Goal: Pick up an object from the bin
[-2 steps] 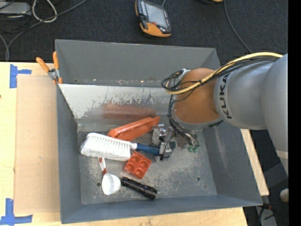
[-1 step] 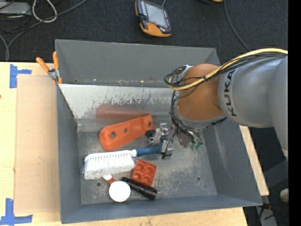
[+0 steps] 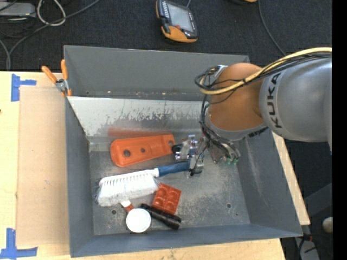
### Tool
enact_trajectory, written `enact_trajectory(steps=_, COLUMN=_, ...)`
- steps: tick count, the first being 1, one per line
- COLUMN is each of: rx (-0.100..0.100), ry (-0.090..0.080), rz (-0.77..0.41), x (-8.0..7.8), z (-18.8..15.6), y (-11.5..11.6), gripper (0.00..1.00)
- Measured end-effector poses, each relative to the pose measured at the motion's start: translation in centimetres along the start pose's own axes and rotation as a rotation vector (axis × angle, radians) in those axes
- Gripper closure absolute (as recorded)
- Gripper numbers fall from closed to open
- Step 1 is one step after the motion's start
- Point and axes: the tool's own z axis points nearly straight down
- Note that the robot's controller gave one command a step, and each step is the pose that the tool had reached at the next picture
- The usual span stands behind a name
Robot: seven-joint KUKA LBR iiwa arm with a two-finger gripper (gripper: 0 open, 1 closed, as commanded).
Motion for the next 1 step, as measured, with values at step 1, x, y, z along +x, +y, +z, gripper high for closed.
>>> enact_trajectory(steps=1, rx=0.0, ry=0.001, rz=-0.001, x=0.01, z=-1.48, y=0.05, gripper=1.0)
